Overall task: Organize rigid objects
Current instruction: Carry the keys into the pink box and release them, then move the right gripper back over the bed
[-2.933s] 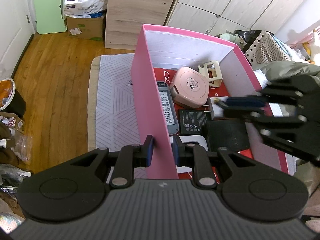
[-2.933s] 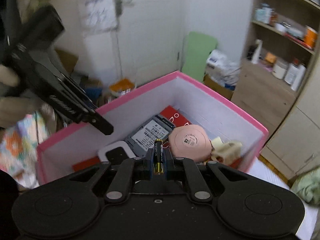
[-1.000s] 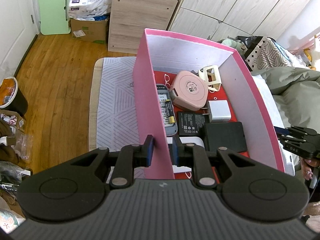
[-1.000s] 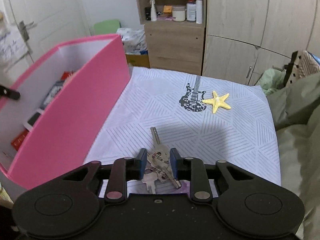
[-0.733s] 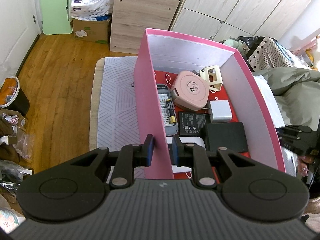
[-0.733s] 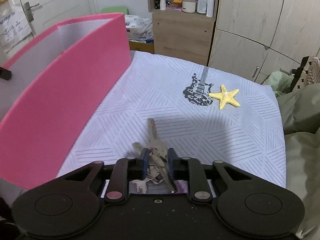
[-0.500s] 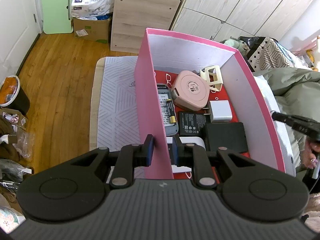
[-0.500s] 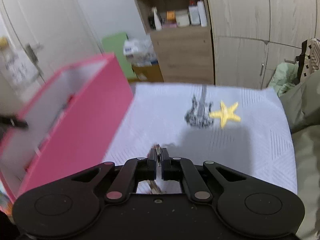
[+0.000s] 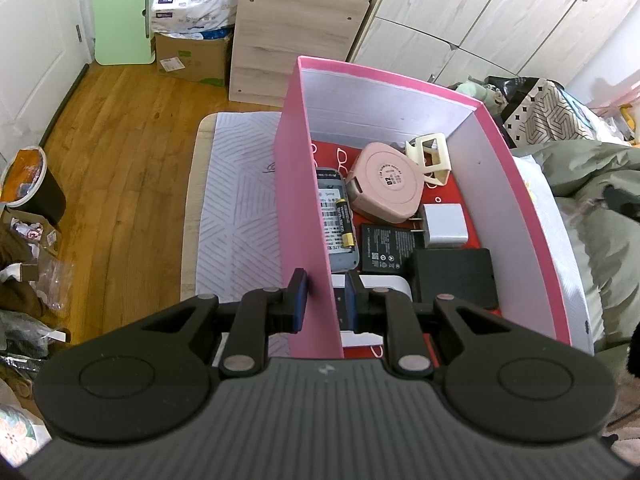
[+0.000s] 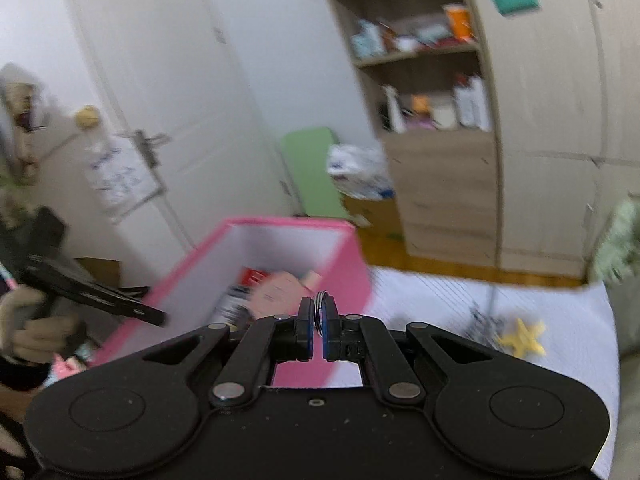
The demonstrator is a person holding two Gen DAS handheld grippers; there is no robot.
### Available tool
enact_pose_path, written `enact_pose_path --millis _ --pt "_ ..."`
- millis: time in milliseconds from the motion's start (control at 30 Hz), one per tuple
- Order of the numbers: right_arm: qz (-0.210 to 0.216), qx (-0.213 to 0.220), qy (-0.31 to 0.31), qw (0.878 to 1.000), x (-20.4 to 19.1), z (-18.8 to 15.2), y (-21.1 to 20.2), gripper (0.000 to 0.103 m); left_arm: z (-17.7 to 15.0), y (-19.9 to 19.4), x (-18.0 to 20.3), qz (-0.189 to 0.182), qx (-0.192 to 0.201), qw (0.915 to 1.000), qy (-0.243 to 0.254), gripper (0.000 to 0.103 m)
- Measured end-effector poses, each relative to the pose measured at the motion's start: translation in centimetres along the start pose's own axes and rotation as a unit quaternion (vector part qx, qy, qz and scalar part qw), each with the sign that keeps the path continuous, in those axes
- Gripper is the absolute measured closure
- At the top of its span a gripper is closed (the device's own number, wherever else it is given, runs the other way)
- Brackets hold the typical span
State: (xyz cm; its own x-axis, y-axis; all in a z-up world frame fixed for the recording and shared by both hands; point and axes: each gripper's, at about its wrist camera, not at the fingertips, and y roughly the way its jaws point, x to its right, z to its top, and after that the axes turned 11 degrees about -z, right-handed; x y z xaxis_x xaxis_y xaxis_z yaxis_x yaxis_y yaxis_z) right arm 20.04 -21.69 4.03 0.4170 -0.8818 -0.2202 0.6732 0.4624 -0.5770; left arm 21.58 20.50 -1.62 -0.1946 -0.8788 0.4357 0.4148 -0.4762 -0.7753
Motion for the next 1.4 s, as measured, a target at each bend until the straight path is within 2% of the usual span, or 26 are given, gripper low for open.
enact_pose_path --millis 100,233,333,467,567,633,733,800,867,967,1033,1200,1400 --pt "0.041 0.002 -0.019 0.999 -1.7 1.2 -0.4 0.097 0.0 0.0 0.0 0.001 0.000 1.0000 0.000 0.085" --pt "0.101 -0.023 -0.028 0.994 -3.4 1.9 0.2 0.097 0.0 0.0 0.0 0.002 0.000 1.0000 0.000 0.085" --pt "0.144 -0.059 -0.028 0.987 -4.8 1.4 1.7 0.097 0.0 0.0 0.0 0.002 0.001 1.0000 -0.001 0.085" --pt "0.183 -0.117 -0.023 0.976 -6.3 0.0 4.5 0.097 0.0 0.0 0.1 0.003 0.002 1.0000 -0.001 0.085" --pt "0.195 -0.152 -0.029 0.969 -7.3 -1.3 6.4 0.097 0.0 0.0 0.0 0.002 0.004 1.0000 -0.004 0.085" --pt "0.186 -0.166 -0.034 0.968 -7.7 -2.0 7.2 0.097 -0.1 0.0 0.0 0.001 0.005 1.0000 -0.006 0.085" --pt "0.146 -0.180 -0.057 0.971 -7.8 -2.6 7.7 0.097 -0.1 0.0 0.0 0.001 0.005 1.0000 -0.006 0.085" --pt "0.114 -0.186 -0.070 0.974 -7.5 -2.9 7.3 0.090 -0.1 0.0 0.0 0.001 0.005 1.0000 -0.006 0.085" --pt "0.102 -0.182 -0.069 0.975 -6.8 -2.9 6.3 0.088 -0.1 0.0 0.0 0.000 0.006 1.0000 -0.006 0.084" --pt "0.099 -0.158 -0.046 0.981 -5.3 -2.4 4.2 0.079 -0.2 -0.1 0.0 0.000 0.006 0.9999 -0.008 0.084" --pt "0.092 -0.138 -0.023 0.986 -3.7 -2.0 2.5 0.078 -0.2 -0.1 0.0 -0.001 0.006 0.9999 -0.010 0.084" --pt "0.031 -0.096 0.016 0.995 -0.6 -2.3 -0.8 0.074 -0.2 -0.1 0.0 -0.003 0.008 0.9999 -0.013 0.084" --pt "-0.059 -0.117 0.044 0.990 2.7 -5.3 -1.3 0.073 -0.1 -0.1 0.1 0.001 0.008 0.9999 -0.013 0.083"
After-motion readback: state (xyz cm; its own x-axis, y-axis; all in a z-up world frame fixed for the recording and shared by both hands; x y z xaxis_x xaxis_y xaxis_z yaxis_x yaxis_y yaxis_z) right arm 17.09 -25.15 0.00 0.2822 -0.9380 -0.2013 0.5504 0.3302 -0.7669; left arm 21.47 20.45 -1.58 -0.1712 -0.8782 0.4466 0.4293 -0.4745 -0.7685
